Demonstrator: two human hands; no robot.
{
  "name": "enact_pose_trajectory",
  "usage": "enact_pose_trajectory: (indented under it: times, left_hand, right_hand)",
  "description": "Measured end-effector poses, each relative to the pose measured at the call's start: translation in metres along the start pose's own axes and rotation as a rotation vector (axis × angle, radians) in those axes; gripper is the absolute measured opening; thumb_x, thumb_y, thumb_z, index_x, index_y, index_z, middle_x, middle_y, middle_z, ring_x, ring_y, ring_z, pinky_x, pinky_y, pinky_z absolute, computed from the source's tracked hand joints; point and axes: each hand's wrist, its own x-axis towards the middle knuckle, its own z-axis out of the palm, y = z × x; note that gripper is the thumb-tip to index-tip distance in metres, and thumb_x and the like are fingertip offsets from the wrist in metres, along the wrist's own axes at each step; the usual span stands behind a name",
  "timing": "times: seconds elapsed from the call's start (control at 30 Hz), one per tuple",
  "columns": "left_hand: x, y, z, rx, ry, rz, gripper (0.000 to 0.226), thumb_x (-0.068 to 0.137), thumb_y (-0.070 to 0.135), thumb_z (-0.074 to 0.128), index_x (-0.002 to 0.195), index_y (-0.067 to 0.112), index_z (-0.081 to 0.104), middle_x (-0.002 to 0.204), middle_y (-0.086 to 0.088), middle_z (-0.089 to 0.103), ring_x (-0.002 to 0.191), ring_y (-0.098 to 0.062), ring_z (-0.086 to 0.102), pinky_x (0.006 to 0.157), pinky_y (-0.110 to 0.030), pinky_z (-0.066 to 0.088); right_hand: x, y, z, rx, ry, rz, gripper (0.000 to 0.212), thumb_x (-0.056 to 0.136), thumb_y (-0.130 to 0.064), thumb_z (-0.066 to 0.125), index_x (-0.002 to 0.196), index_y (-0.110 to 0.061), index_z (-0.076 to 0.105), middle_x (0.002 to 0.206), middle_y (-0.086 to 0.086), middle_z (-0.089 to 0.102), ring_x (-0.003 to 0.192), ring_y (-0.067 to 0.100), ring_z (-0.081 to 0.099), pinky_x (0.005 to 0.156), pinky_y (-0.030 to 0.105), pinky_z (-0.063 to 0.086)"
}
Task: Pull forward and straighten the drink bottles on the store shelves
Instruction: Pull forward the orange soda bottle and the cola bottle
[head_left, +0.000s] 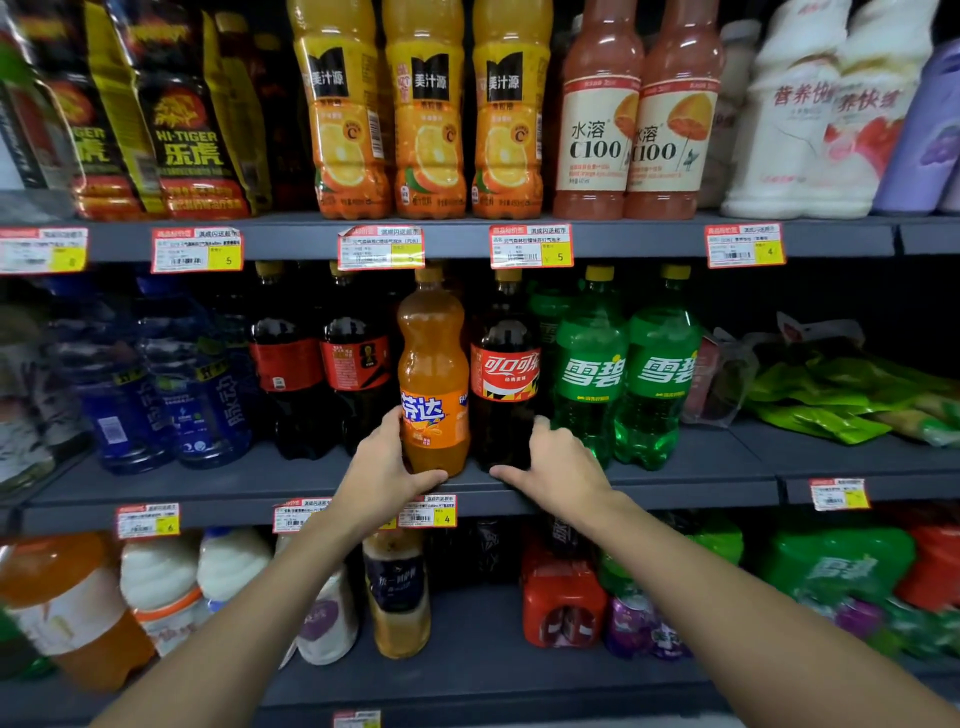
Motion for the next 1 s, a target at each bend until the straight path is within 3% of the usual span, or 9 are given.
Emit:
enact_pose_trajectory:
  times: [0.27, 0.43, 0.7, 1.0]
  left_hand:
    - [-0.001, -0.004, 0.013, 0.014, 0.108, 0.014, 0.103, 0.070, 0.037, 0.090, 0.150, 0.019, 0.028, 0.141, -0.001, 0.050, 0.128, -0.017, 0.051, 0.106, -0.043, 0.048]
    - [0.005, -0.003, 0.004, 0.000, 0.026, 0.086, 0.100, 0.068, 0.037, 0.091, 0.146, 0.033, 0.028, 0.132, 0.010, 0.056, 0.117, -0.007, 0.055, 0.101, -0.031, 0.049]
    - [0.002, -0.007, 0.007, 0.019, 0.039, 0.047, 0.101, 0.071, 0.040, 0.088, 0.150, 0.028, 0.027, 0.133, 0.003, 0.060, 0.116, -0.015, 0.060, 0.100, -0.039, 0.053]
    - [0.001, -0.011, 0.015, 0.021, 0.094, 0.055, 0.102, 0.070, 0.045, 0.088, 0.149, 0.031, 0.025, 0.131, 0.004, 0.059, 0.117, -0.014, 0.058, 0.099, -0.036, 0.053]
  right_hand:
    - [0.003, 0.002, 0.004, -0.010, 0.015, -0.028, 0.075, 0.080, -0.067, 0.067, 0.123, -0.009, 0.047, 0.107, 0.013, 0.066, 0.102, 0.033, 0.066, 0.074, 0.037, 0.050]
    - [0.003, 0.000, 0.002, -0.026, -0.010, -0.038, 0.076, 0.082, -0.066, 0.066, 0.125, -0.007, 0.044, 0.109, 0.015, 0.066, 0.104, 0.034, 0.065, 0.075, 0.037, 0.050]
    - [-0.003, -0.002, -0.001, -0.027, -0.012, -0.051, 0.073, 0.091, -0.059, 0.060, 0.135, -0.004, 0.040, 0.111, 0.018, 0.067, 0.105, 0.035, 0.065, 0.082, 0.040, 0.055]
    - [-0.004, 0.002, -0.003, -0.013, -0.045, -0.052, 0.073, 0.089, -0.059, 0.062, 0.133, -0.005, 0.041, 0.108, 0.017, 0.066, 0.100, 0.036, 0.066, 0.077, 0.041, 0.056]
